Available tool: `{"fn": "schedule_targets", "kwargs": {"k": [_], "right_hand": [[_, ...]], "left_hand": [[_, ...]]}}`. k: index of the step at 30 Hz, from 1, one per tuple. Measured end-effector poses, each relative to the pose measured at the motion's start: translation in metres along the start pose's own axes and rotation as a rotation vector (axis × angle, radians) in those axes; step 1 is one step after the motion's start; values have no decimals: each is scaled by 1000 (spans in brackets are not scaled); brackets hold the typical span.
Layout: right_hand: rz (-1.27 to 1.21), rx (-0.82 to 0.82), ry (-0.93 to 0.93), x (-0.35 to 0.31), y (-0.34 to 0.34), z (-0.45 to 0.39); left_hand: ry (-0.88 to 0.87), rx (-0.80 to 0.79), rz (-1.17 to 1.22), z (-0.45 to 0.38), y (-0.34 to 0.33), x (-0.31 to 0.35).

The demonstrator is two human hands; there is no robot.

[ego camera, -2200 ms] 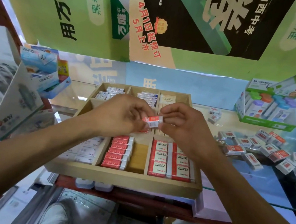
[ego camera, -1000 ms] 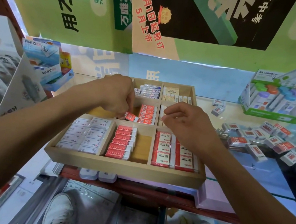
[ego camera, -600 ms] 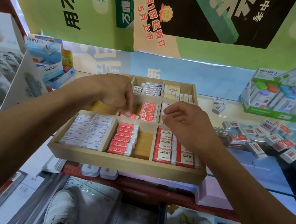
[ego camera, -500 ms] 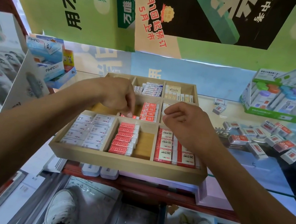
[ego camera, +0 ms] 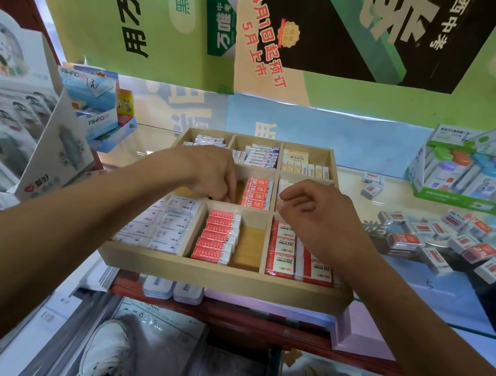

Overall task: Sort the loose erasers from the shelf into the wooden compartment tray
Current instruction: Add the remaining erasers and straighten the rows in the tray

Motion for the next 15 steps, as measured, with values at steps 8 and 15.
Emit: {"fn": "schedule_targets", "kwargs": {"k": [8,15], "right_hand": [[-38,111,-19,12,37,6],[-9,248,-142,71,117,41]], "left_hand": [[-197,346,102,11,25,44],[-434,331,422,-5,13,140]]}}
Point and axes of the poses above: each hand's wrist, its own z-axis away from the middle knuckle, its own y-axis out of the back of the hand, x = y × z, the point moved 10 cm from there along -z, towards the middle knuckle, and after that the axes turned 6 degrees about z, right-handed, at the moved point
